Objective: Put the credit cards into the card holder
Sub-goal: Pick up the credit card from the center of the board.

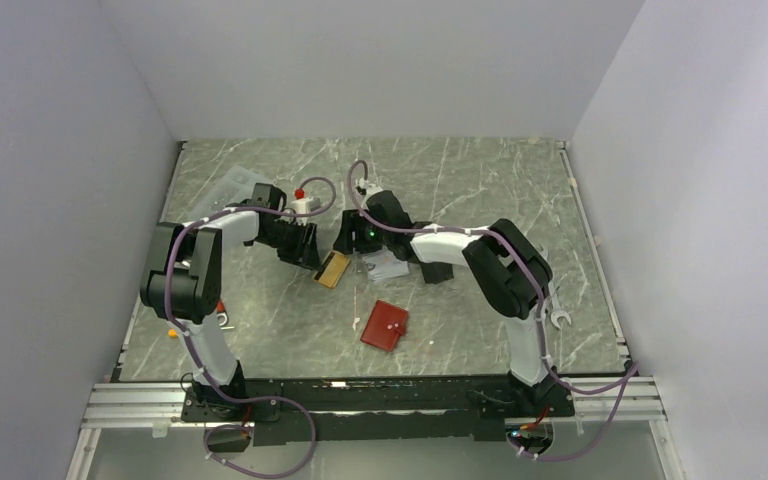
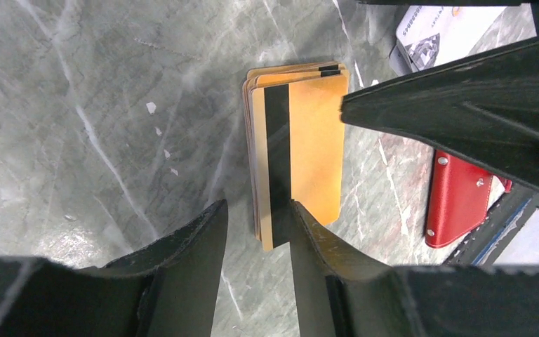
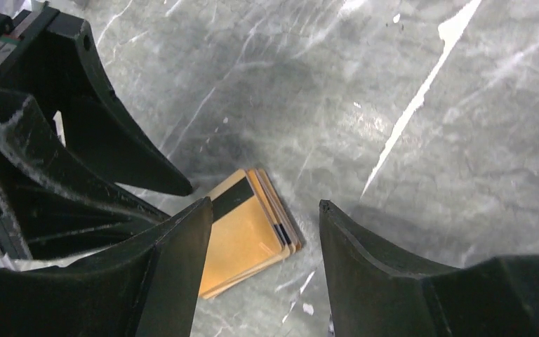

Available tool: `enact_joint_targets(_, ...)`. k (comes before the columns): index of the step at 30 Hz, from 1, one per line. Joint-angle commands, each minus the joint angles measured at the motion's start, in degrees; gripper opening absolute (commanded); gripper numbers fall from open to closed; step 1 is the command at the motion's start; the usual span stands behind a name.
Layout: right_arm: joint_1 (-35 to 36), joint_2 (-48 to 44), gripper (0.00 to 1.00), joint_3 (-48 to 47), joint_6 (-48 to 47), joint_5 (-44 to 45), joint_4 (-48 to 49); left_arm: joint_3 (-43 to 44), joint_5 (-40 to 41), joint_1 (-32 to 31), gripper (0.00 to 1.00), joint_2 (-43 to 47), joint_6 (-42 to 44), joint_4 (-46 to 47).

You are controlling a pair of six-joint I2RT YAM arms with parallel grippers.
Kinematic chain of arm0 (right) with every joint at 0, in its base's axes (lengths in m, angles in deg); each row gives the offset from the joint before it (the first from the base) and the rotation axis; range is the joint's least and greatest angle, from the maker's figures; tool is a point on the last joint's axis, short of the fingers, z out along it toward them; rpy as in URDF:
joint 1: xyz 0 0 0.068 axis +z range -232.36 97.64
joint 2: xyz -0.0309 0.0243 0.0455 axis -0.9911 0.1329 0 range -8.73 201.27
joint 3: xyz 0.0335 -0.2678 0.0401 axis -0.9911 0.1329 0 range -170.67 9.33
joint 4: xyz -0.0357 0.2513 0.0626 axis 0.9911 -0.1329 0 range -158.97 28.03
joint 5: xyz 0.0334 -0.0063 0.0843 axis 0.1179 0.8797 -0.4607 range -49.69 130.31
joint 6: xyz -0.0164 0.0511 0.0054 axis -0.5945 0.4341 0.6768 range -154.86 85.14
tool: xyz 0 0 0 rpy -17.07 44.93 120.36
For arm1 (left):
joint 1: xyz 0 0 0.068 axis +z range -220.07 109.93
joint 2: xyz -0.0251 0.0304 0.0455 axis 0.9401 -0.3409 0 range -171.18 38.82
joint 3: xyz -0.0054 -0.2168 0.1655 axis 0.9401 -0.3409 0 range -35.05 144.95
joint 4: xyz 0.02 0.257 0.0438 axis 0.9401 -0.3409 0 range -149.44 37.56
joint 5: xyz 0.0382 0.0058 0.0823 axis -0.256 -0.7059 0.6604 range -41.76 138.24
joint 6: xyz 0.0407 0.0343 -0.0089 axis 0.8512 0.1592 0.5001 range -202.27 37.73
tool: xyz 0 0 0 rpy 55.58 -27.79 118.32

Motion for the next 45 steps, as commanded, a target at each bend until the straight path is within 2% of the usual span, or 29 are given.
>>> enact_joint_targets(1,0.10,3.18,0.61,-5.83,-6.14,-1.12,-3.95,1.15,7.28,-2.32,0.42,-0.65,0.89,-1.13)
enact_joint_targets(6,-0.01,4.47,0.61,-5.78,-9.18,-2.22,-4.34,3.31,14.31,-5.45,0.26,-1.28,0.49,-1.75)
enact_joint_targets(11,-0.65,4.82,0.59,-3.61,-7.74,-7.18,-1.29,6.37,15.67,-5.56,0.21,-3.33,-0.63,-2.53)
enact_joint_targets(15,-0.67,5.12,0.57,-2.36,-7.00,-7.91,-0.44,7.28,15.41,-4.94,0.16,-3.18,-0.95,-2.39)
enact_joint_targets(33,-5.34,5.92,0.48,5.34,3.12,-11.53,11.62,15.33,13.36,-4.82,0.15,-8.69,-1.49,-3.07)
enact_joint_targets(45,-7.06,8.55,0.50,3.84,10.38,-14.20,17.74,12.91,11.22,-5.92,0.15,-7.38,-0.85,-1.56)
